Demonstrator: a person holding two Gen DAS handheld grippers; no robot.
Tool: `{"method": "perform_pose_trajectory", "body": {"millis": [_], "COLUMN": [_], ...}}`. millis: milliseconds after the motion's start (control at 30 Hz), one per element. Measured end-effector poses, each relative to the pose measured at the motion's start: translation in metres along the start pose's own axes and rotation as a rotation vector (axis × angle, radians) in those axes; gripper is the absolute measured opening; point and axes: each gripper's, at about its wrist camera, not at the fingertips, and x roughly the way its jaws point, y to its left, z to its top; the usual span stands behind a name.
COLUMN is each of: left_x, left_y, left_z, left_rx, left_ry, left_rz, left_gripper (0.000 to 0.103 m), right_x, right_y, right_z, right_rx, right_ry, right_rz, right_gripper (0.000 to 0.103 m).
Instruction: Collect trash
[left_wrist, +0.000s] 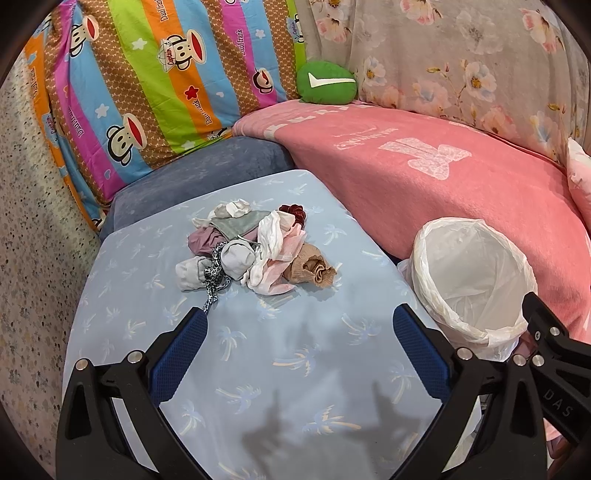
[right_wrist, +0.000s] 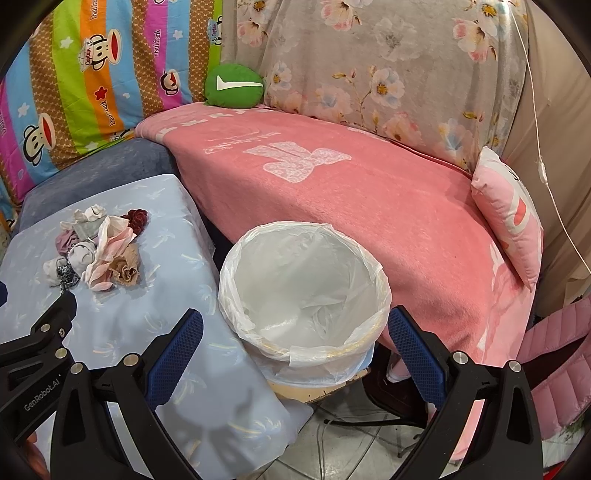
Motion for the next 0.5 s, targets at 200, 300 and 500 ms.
{"method": "perform_pose_trajectory", "body": {"millis": [200,300,500], "left_x": [0.001,0.001,0.005], "left_y": [0.004,0.007,0.015], "left_z": [0.000,0.001,0.001], "left_rx": [-0.003,-0.010,-0.019], "left_ry": [-0.003,0.000,-0.003], "left_rz": [-0.002,-0.005,-0.008], "left_gripper": [0.096,0.096,0.096], "right_x": [0.000,0.000,-0.003], "right_y": [0.000,0.004,0.016], "right_z": [0.000,0.003,0.006], "right_rx": [-0.001,-0.006,-0.019], "right_ry": [0.002,0.002,-0.006], "right_rz": [0.000,0.001,0.001], "right_gripper": [0.098,0.098,0.098]}}
